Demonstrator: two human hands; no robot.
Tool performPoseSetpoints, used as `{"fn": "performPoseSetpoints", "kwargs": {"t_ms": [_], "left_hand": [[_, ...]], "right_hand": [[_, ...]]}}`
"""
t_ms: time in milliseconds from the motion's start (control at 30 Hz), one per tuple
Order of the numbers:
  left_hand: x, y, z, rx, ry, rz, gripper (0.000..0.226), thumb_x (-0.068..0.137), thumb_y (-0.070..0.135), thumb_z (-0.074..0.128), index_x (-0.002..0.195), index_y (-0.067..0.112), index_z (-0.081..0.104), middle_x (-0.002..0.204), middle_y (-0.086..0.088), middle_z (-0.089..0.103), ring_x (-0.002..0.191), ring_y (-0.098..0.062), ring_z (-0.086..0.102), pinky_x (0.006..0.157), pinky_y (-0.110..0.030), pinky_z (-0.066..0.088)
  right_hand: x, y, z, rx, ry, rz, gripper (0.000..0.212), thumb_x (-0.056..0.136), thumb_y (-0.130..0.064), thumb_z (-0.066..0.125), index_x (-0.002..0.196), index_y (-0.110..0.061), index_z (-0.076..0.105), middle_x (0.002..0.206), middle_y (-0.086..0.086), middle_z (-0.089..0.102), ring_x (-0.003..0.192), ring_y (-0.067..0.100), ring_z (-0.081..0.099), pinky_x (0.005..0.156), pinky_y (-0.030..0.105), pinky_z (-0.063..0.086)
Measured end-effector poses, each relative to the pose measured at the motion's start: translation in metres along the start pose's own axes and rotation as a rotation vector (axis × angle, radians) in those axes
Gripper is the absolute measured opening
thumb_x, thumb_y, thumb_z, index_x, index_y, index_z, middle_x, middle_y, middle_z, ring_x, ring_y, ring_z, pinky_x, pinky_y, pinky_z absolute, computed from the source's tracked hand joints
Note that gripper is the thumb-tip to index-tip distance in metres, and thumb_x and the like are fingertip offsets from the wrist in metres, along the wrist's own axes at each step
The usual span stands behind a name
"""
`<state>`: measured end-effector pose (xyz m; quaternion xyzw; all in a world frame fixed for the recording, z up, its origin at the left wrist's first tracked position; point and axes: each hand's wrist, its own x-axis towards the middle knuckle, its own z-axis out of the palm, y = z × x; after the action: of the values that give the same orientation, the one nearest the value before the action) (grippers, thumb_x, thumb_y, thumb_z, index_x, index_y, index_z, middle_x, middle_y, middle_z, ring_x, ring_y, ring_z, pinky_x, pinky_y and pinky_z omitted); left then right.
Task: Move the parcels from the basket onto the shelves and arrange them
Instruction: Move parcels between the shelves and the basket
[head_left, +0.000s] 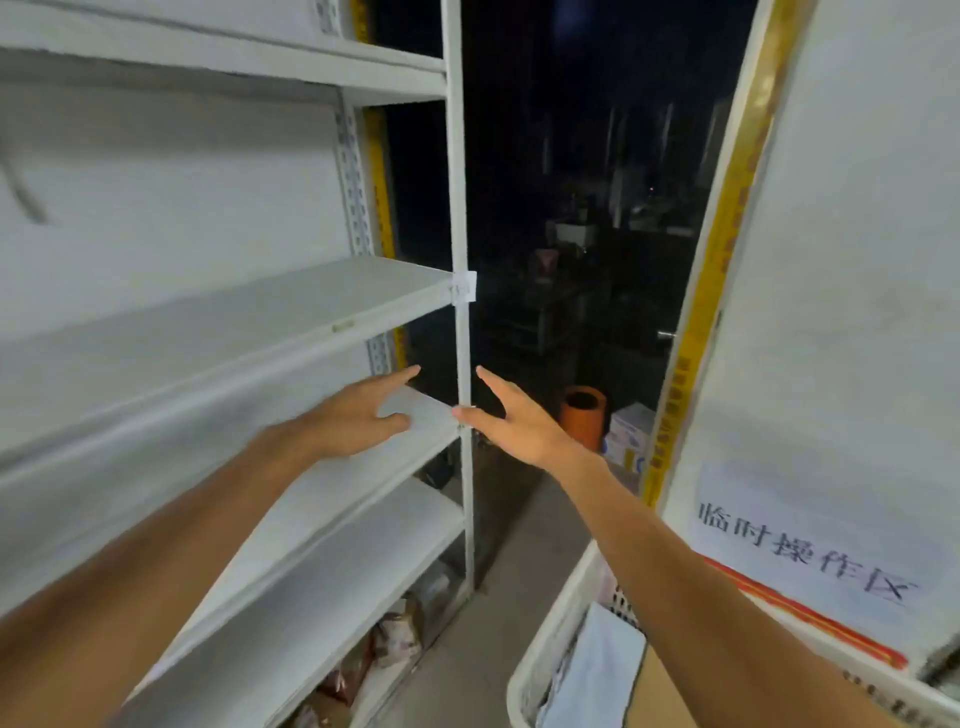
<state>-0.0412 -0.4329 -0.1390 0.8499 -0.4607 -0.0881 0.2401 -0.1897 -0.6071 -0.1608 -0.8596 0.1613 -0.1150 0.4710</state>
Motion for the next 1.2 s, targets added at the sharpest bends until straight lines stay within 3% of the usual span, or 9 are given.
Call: {"fn": "performPoseSetpoints", "kwargs": {"t_ms": [167, 267, 333, 400, 500, 833, 933, 1133, 1200], "left_hand": [[-0.060, -0.032, -0.078, 0.025, 0.215, -0.178, 0.073, 0.089, 0.022, 0.066, 0.149, 0.027, 0.027, 0.152, 0.001, 0.035, 0.138, -0.019, 0.036, 0.114, -0.034, 0.028], [-0.108, -0.044, -0.114, 0.008, 0.363, -0.297, 0.070, 0.087, 0.021, 0.070, 0.146, 0.032, 0.033, 0.144, -0.002, 0.046, 0.128, -0.022, 0.048, 0.104, -0.031, 0.039], [-0.144, -0.048, -0.134, -0.031, 0.437, -0.362, 0.064, 0.088, 0.018, 0.067, 0.142, 0.033, 0.037, 0.138, -0.009, 0.052, 0.124, -0.023, 0.053, 0.103, -0.037, 0.043], [-0.183, -0.052, -0.147, -0.044, 0.488, -0.450, 0.060, 0.090, 0.016, 0.064, 0.140, 0.035, 0.038, 0.136, -0.013, 0.054, 0.121, -0.023, 0.055, 0.103, -0.040, 0.044], [-0.242, -0.054, -0.159, 0.009, 0.563, -0.595, 0.058, 0.091, 0.017, 0.064, 0.142, 0.031, 0.040, 0.137, -0.012, 0.052, 0.122, -0.025, 0.053, 0.101, -0.034, 0.042], [-0.403, -0.060, -0.187, 0.231, 0.701, -0.909, 0.052, 0.093, 0.024, 0.061, 0.142, 0.026, 0.043, 0.142, -0.004, 0.050, 0.126, -0.024, 0.051, 0.093, -0.023, 0.038], [-0.437, -0.073, -0.193, 0.246, 0.672, -0.936, 0.054, 0.094, 0.025, 0.059, 0.145, 0.028, 0.039, 0.147, 0.001, 0.044, 0.131, -0.021, 0.046, 0.101, -0.026, 0.037], [-0.491, -0.101, -0.217, 0.253, 0.767, -0.960, 0.054, 0.094, 0.021, 0.059, 0.144, 0.027, 0.039, 0.142, -0.006, 0.048, 0.122, -0.021, 0.050, 0.090, -0.023, 0.042], [-0.509, -0.107, -0.227, 0.256, 0.794, -0.969, 0.052, 0.093, 0.020, 0.059, 0.142, 0.027, 0.041, 0.143, -0.005, 0.048, 0.125, -0.023, 0.049, 0.084, -0.015, 0.043]], "right_hand": [[0.037, -0.074, 0.028, 0.030, -0.189, -0.216, 0.079, 0.088, -0.047, 0.065, 0.154, -0.032, 0.022, 0.160, -0.004, 0.021, 0.146, 0.018, 0.022, 0.113, 0.032, 0.024], [0.051, -0.114, 0.056, 0.082, -0.277, -0.332, 0.059, 0.096, -0.043, 0.055, 0.150, -0.028, 0.037, 0.157, -0.006, 0.030, 0.144, 0.013, 0.028, 0.114, 0.027, 0.027], [0.056, -0.140, 0.080, 0.111, -0.321, -0.403, 0.048, 0.101, -0.038, 0.048, 0.146, -0.023, 0.044, 0.153, -0.005, 0.040, 0.140, 0.012, 0.037, 0.109, 0.023, 0.030], [0.054, -0.164, 0.108, 0.102, -0.389, -0.452, 0.050, 0.100, -0.040, 0.049, 0.147, -0.023, 0.042, 0.153, -0.004, 0.039, 0.139, 0.013, 0.038, 0.107, 0.022, 0.031], [0.042, -0.196, 0.150, 0.049, -0.500, -0.566, 0.063, 0.095, -0.046, 0.055, 0.151, -0.025, 0.034, 0.157, -0.004, 0.032, 0.142, 0.017, 0.033, 0.104, 0.022, 0.028], [-0.012, -0.291, 0.266, 0.006, -0.735, -0.811, 0.072, 0.090, -0.038, 0.067, 0.151, -0.020, 0.033, 0.157, 0.002, 0.032, 0.141, 0.019, 0.035, 0.113, 0.030, 0.030], [-0.020, -0.314, 0.297, 0.017, -0.776, -0.842, 0.071, 0.089, -0.042, 0.066, 0.151, -0.026, 0.034, 0.156, -0.001, 0.034, 0.141, 0.017, 0.035, 0.110, 0.027, 0.032], [-0.019, -0.355, 0.350, 0.025, -0.810, -0.841, 0.069, 0.088, -0.048, 0.066, 0.148, -0.034, 0.035, 0.154, -0.008, 0.036, 0.139, 0.015, 0.037, 0.102, 0.026, 0.032], [-0.019, -0.369, 0.368, 0.032, -0.817, -0.839, 0.069, 0.088, -0.047, 0.066, 0.148, -0.034, 0.036, 0.154, -0.009, 0.036, 0.139, 0.017, 0.037, 0.102, 0.027, 0.033]]}}
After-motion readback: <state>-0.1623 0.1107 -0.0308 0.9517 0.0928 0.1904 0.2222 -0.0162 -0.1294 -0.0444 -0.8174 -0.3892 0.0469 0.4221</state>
